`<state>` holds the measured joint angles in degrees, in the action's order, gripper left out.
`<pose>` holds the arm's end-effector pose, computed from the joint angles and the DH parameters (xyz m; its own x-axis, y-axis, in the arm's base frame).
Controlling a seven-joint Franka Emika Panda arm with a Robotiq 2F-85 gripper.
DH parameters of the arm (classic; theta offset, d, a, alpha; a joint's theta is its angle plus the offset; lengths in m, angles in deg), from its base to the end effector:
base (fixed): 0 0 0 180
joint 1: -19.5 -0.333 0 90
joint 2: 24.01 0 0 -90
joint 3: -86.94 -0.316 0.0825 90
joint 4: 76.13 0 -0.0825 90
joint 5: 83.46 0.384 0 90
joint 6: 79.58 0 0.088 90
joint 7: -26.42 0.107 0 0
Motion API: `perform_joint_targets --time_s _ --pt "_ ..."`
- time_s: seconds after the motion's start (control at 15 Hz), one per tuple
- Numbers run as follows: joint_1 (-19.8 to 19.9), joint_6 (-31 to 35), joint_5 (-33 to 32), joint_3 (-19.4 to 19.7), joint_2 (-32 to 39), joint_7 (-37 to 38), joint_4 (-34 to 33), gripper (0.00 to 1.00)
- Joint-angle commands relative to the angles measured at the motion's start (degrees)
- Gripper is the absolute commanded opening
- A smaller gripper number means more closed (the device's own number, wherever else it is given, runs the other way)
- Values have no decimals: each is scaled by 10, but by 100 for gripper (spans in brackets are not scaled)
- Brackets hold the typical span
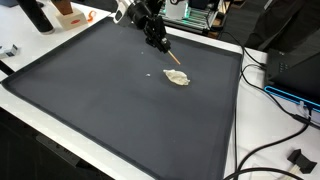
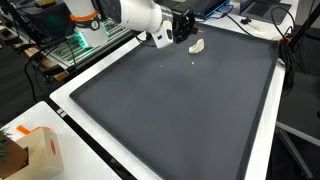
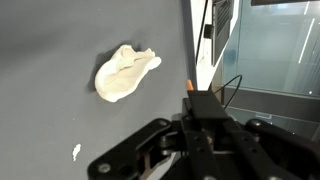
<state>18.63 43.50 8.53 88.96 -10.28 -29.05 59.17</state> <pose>0.4934 0.0313 0.2208 0.9345 -0.3556 0.0139 -0.1521 -0.4343 -0.8878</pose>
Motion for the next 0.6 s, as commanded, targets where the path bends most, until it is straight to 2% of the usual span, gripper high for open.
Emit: perform_joint_targets --time_s 0.0,0.53 --pt "-10 46 18 -5 -8 21 10 3" --pt "-24 121 5 -15 -36 55 25 3"
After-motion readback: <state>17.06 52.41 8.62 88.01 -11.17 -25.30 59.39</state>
